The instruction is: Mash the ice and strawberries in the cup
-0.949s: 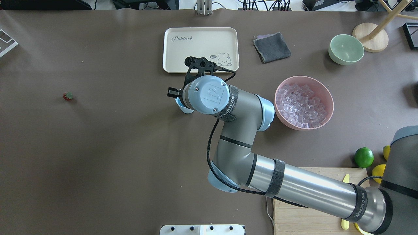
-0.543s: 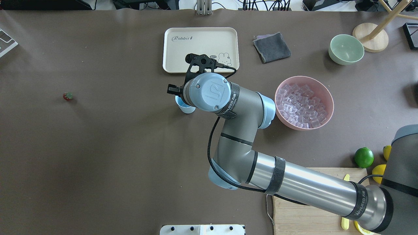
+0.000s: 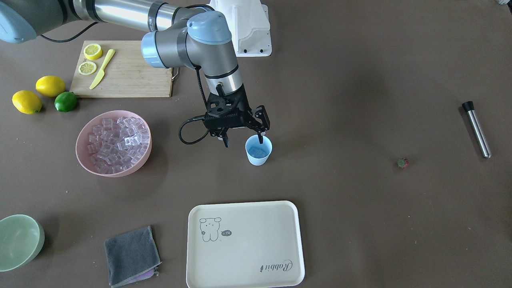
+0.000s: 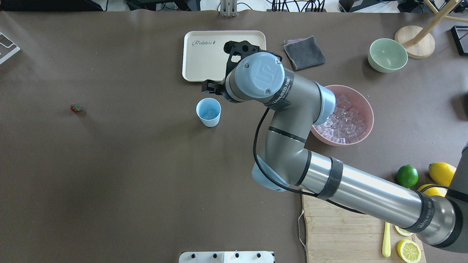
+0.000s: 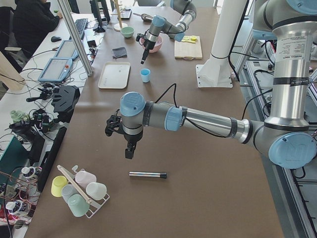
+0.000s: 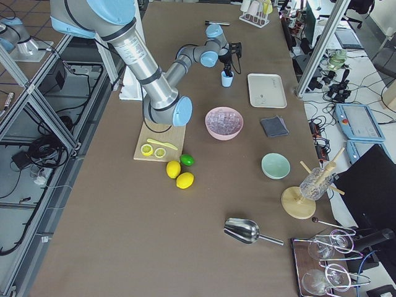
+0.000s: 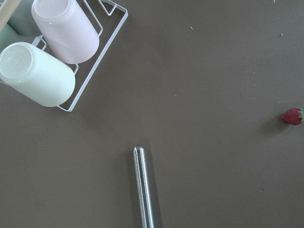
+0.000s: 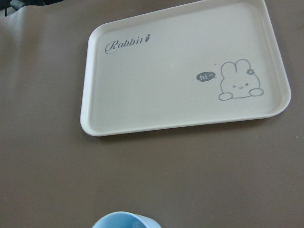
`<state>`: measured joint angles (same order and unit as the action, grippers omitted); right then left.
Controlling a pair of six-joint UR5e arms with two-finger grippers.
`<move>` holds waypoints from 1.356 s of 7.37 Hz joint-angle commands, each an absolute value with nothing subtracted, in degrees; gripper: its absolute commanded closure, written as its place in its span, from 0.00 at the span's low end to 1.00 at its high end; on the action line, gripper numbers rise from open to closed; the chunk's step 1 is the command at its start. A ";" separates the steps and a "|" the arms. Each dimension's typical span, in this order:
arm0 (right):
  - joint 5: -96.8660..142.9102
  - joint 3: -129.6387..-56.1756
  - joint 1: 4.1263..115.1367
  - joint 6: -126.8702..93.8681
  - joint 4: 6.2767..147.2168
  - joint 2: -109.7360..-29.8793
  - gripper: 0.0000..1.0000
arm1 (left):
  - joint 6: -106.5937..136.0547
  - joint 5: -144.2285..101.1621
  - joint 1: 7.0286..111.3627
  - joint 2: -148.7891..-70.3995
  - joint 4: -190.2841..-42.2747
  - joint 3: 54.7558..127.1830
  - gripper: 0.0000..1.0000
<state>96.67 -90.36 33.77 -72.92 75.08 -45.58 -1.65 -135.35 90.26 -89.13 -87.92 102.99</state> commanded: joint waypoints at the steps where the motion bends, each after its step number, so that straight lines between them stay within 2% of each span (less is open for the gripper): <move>1: 110.66 -98.94 45.81 -59.66 78.75 -54.80 0.01 | -1.41 -135.35 90.18 -89.56 -87.98 102.92 0.01; 5: 134.85 -99.14 75.60 -25.47 78.93 -74.47 0.01 | -1.41 -135.26 89.74 -92.71 -88.07 102.75 0.01; 7: 137.90 -98.44 88.10 -9.47 79.45 -84.24 0.01 | -1.49 -135.35 89.47 -94.39 -88.07 102.40 0.01; 8: 137.99 -98.52 92.77 -6.10 81.72 -85.77 0.01 | -1.67 -135.35 89.39 -94.31 -88.41 102.39 0.01; 10: 136.42 -97.22 93.26 -0.81 86.47 -86.14 0.01 | -1.15 -135.26 89.38 -94.22 -90.61 102.31 0.01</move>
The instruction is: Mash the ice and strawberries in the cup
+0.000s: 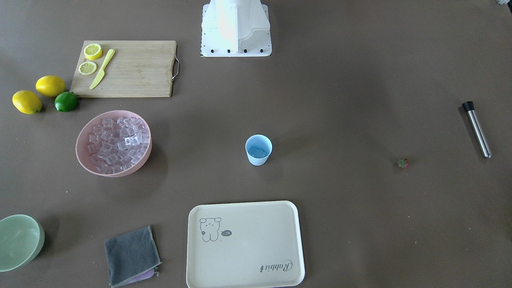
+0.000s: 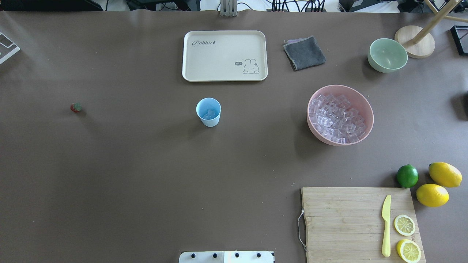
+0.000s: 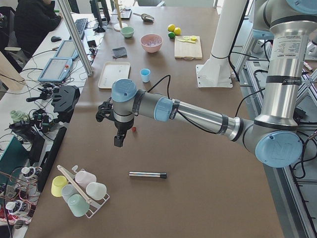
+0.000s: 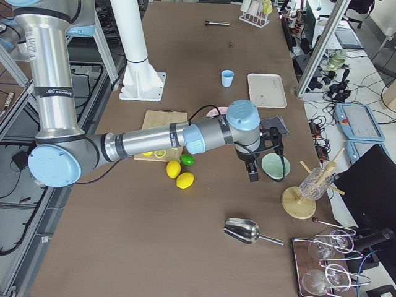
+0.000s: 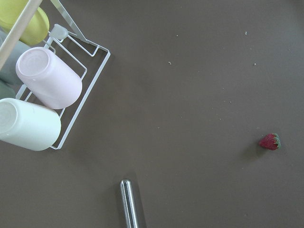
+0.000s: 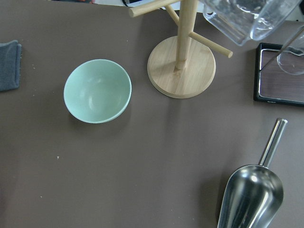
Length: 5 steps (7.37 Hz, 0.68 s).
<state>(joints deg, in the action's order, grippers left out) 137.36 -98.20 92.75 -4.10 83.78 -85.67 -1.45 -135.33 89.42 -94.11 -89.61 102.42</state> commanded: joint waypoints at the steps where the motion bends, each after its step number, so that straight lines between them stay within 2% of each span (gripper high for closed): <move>1: 134.93 -93.03 91.69 0.43 86.92 -85.52 0.01 | 2.25 -135.26 89.21 -94.22 -90.62 102.22 0.01; 4: 135.08 -91.84 90.96 5.18 87.01 -87.87 0.01 | 6.85 -136.58 87.55 -93.25 -90.79 105.29 0.01; 5: 133.70 -94.19 90.88 5.10 87.10 -90.67 0.01 | 7.12 -136.32 82.14 -93.08 -90.70 105.29 0.01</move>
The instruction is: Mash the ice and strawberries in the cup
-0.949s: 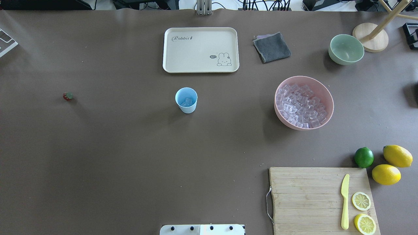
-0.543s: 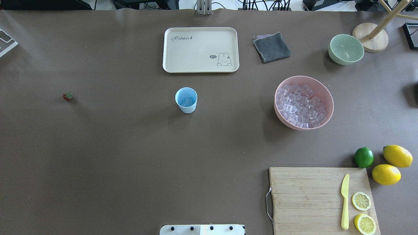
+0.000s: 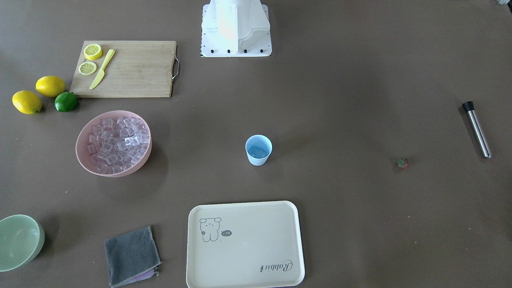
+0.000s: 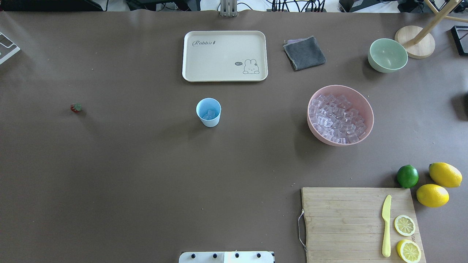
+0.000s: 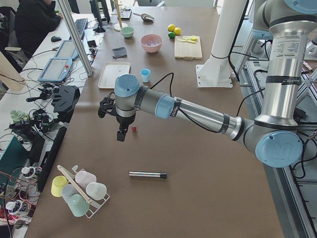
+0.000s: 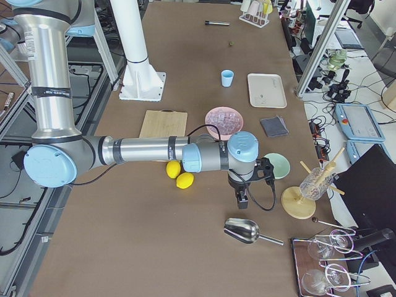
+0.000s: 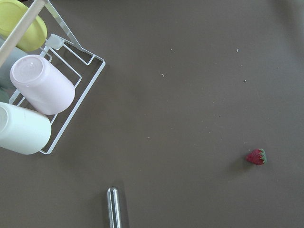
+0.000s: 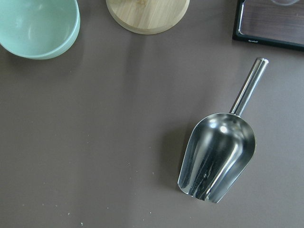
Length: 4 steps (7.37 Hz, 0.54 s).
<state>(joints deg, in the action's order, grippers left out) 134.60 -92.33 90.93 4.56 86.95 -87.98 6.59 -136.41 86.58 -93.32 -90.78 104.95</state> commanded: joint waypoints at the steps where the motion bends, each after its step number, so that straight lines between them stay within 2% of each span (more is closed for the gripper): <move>1: 133.94 -95.18 90.97 5.10 89.01 -91.22 0.01 | 7.03 -136.32 78.35 -93.34 -91.05 105.55 0.01; 4: 133.42 -97.38 90.88 5.36 96.58 -91.23 0.01 | 17.70 -134.30 71.56 -92.65 -95.24 105.21 0.01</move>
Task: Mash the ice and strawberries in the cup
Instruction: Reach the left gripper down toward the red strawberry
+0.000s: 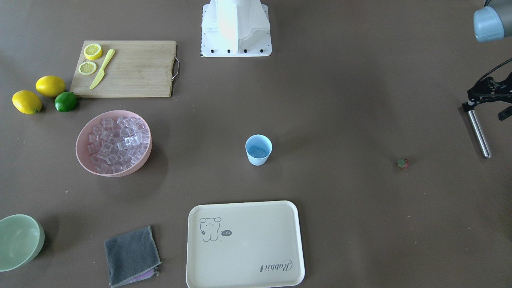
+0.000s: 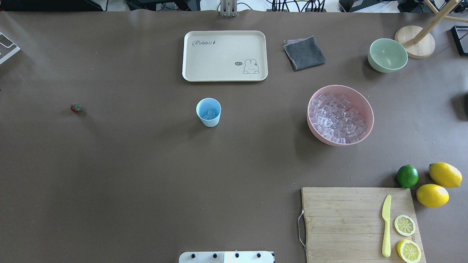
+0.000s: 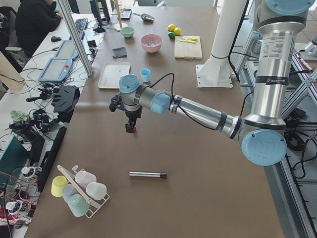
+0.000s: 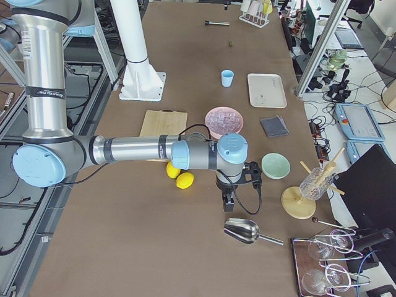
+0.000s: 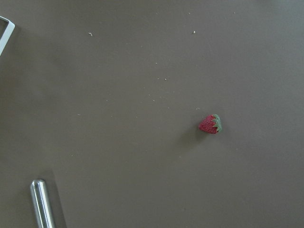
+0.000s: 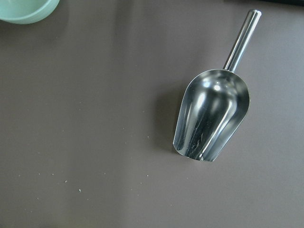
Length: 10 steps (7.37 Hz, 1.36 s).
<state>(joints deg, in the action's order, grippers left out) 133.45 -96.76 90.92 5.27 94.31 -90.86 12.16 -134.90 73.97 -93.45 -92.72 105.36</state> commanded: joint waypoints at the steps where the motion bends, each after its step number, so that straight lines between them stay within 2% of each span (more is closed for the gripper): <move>1: 133.42 -97.73 90.88 6.23 96.59 -92.27 0.01 | 19.15 -134.21 69.89 -92.29 -96.84 104.60 0.01; 5: 133.15 -98.44 90.97 6.59 96.68 -91.76 0.00 | 24.35 -130.69 59.69 -92.46 -109.39 99.60 0.01; 10: 133.24 -100.46 91.76 6.59 96.77 -94.13 0.00 | 25.66 -123.41 56.87 -105.89 -111.00 85.02 0.01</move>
